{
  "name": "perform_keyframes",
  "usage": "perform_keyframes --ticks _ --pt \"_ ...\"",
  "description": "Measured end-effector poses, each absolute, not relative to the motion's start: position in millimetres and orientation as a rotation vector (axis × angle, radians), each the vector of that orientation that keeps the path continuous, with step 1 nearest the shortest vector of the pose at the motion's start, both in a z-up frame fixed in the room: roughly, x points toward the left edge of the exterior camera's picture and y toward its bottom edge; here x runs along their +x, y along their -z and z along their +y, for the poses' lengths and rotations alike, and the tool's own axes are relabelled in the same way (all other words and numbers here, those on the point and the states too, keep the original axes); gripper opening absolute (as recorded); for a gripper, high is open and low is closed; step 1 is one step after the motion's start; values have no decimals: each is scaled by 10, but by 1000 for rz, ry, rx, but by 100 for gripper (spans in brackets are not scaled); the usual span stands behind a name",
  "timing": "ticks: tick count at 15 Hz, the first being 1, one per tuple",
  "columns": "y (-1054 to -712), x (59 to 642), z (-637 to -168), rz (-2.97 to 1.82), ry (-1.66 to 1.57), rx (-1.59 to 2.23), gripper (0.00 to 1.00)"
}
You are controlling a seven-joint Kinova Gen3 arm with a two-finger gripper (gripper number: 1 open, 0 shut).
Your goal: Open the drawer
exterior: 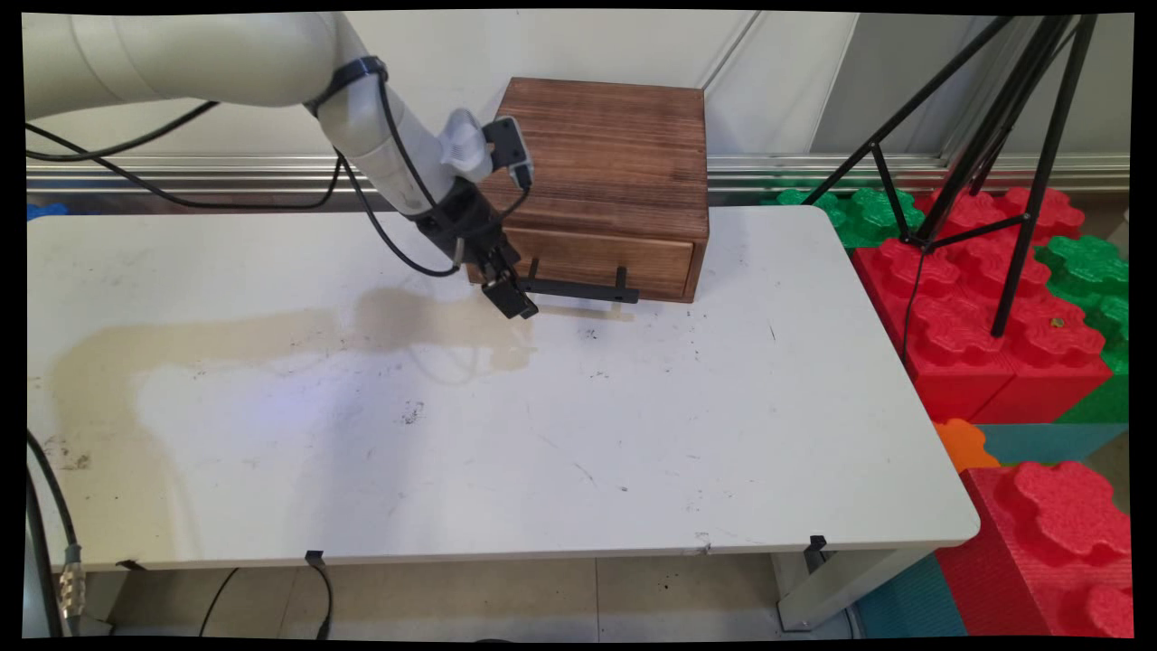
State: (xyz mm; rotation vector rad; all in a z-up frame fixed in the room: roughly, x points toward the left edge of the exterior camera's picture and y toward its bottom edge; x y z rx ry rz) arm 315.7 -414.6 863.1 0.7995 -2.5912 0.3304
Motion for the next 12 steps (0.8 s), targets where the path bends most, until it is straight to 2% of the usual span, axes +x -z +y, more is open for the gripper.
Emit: perform_keyframes --ticks 12 --pt "-8363 2908 -4367 -2634 -373 638 100"
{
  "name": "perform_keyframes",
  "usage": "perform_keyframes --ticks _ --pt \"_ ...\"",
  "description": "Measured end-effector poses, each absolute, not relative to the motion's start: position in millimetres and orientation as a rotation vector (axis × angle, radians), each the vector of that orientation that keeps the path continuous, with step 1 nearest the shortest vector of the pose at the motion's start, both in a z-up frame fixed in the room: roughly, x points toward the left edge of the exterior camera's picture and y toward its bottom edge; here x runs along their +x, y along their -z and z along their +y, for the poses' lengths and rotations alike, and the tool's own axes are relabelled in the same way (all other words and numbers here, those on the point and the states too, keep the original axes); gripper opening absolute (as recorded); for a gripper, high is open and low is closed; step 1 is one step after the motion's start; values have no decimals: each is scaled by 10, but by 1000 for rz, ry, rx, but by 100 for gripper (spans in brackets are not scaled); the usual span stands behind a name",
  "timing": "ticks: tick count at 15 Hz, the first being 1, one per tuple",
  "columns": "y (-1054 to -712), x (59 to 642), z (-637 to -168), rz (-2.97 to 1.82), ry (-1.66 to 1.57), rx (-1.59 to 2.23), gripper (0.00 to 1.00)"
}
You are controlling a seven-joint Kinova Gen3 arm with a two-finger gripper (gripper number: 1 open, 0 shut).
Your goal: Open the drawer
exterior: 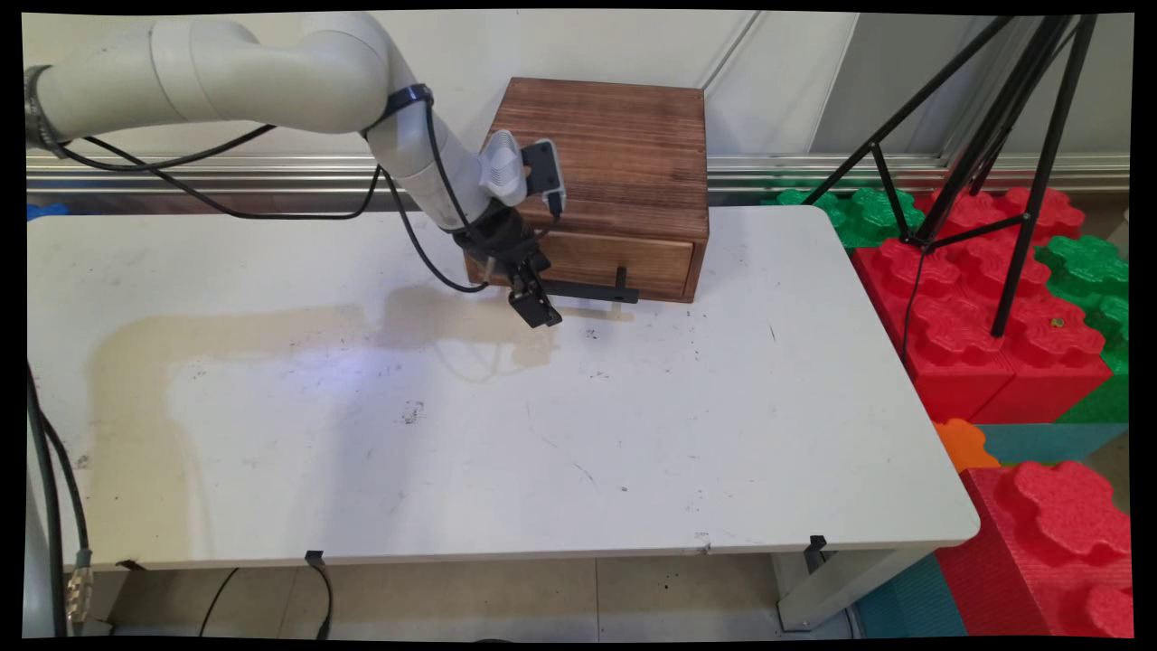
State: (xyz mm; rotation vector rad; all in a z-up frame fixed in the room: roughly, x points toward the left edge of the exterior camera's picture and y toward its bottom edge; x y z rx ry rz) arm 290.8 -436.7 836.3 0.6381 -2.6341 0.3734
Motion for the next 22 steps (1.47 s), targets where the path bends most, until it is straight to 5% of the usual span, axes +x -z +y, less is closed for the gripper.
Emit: perform_keyframes --ticks 22 --pt "-8160 2671 -4313 -2734 -356 413 100"
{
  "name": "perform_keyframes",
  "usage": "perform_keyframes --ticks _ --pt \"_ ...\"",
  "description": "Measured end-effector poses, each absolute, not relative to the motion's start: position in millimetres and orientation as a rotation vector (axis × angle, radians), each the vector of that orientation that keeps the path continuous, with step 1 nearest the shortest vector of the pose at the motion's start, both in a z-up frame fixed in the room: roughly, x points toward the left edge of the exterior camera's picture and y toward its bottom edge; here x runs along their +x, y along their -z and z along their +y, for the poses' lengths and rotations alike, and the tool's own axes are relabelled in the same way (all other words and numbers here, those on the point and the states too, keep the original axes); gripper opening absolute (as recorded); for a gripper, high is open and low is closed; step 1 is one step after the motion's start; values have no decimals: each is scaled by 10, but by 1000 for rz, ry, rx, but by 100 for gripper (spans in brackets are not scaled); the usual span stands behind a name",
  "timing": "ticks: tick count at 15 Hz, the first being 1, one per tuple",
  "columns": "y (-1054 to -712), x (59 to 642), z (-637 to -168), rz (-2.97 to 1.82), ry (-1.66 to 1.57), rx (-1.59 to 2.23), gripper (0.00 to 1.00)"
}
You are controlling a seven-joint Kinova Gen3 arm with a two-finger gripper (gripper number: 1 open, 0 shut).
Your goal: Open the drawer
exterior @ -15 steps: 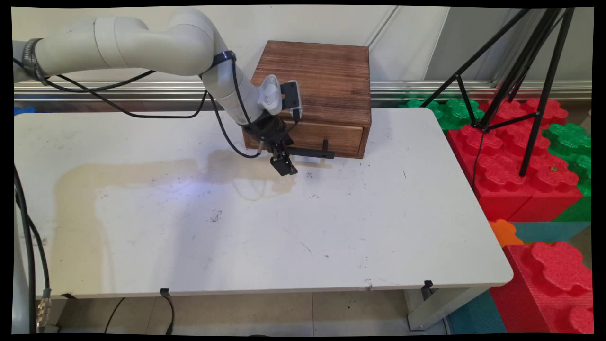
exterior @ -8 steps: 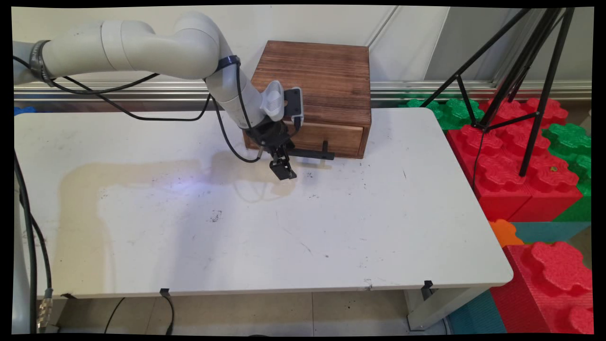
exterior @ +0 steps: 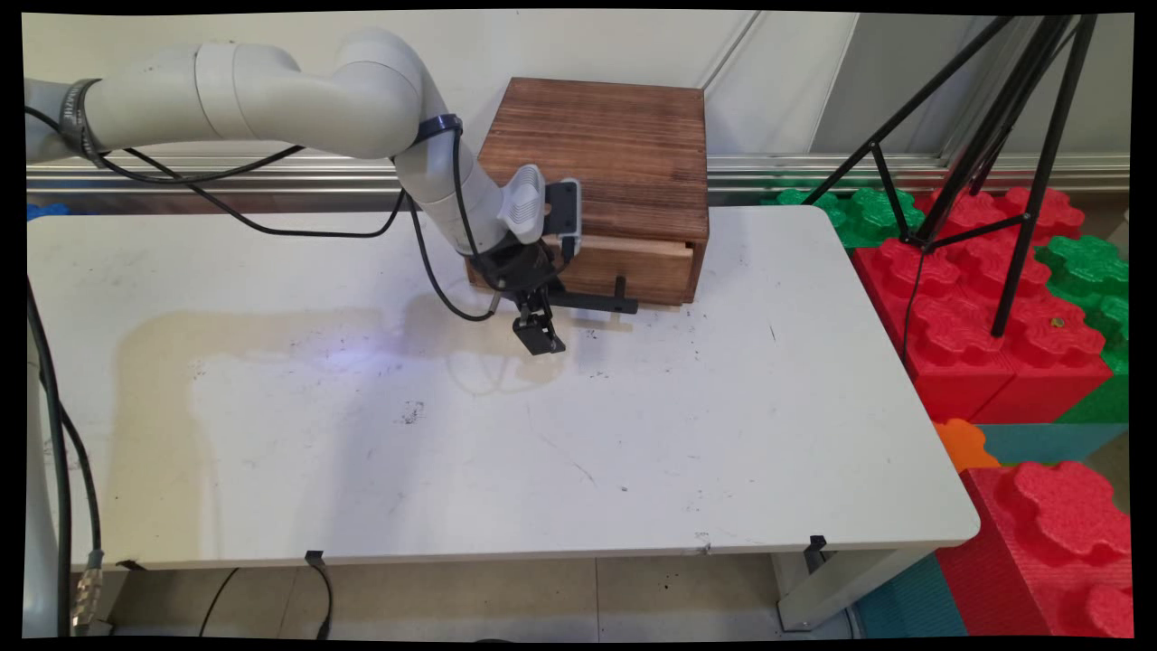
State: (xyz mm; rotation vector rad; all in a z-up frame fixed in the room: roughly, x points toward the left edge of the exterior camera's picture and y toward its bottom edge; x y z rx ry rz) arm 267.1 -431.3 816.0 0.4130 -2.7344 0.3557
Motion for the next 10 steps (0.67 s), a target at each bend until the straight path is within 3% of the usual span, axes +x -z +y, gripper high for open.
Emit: perform_keyframes --ticks 10 --pt "-8185 2577 -4071 -2734 -302 358 100"
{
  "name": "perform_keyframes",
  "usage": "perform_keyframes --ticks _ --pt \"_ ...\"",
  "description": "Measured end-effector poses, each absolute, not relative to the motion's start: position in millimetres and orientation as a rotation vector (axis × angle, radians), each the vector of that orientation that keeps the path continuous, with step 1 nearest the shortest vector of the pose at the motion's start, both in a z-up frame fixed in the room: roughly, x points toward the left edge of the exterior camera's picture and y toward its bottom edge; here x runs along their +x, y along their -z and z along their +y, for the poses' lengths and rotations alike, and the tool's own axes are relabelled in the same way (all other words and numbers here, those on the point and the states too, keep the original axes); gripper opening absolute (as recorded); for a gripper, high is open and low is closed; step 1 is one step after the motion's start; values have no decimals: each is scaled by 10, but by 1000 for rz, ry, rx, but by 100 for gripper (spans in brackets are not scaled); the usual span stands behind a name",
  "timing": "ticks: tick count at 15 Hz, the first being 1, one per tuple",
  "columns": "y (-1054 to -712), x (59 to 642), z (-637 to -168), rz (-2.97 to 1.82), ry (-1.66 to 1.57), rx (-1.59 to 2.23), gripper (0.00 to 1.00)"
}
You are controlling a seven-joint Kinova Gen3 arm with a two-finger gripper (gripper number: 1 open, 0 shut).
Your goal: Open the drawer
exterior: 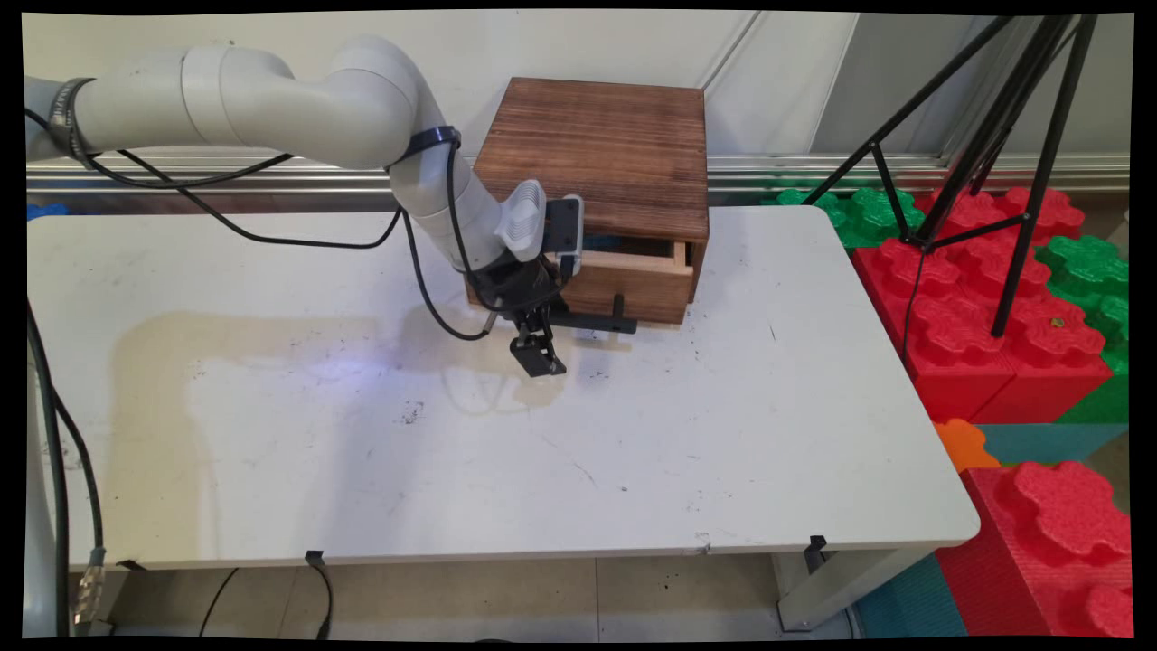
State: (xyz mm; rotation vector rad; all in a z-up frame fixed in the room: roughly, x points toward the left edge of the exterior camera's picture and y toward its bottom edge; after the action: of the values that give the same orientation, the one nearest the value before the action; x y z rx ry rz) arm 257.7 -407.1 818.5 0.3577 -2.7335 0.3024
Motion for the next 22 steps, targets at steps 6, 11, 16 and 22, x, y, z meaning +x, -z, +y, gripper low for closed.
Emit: perform_keyframes --ticks 6,11,16,22 --pt "-8179 2531 -3910 -2736 -264 332 100" --pt "-8177 2484 -3771 -2734 -235 316 100" --pt "-8176 2435 -3633 -2731 -207 304 100" --pt "-8178 2388 -3473 -2729 -176 287 100"
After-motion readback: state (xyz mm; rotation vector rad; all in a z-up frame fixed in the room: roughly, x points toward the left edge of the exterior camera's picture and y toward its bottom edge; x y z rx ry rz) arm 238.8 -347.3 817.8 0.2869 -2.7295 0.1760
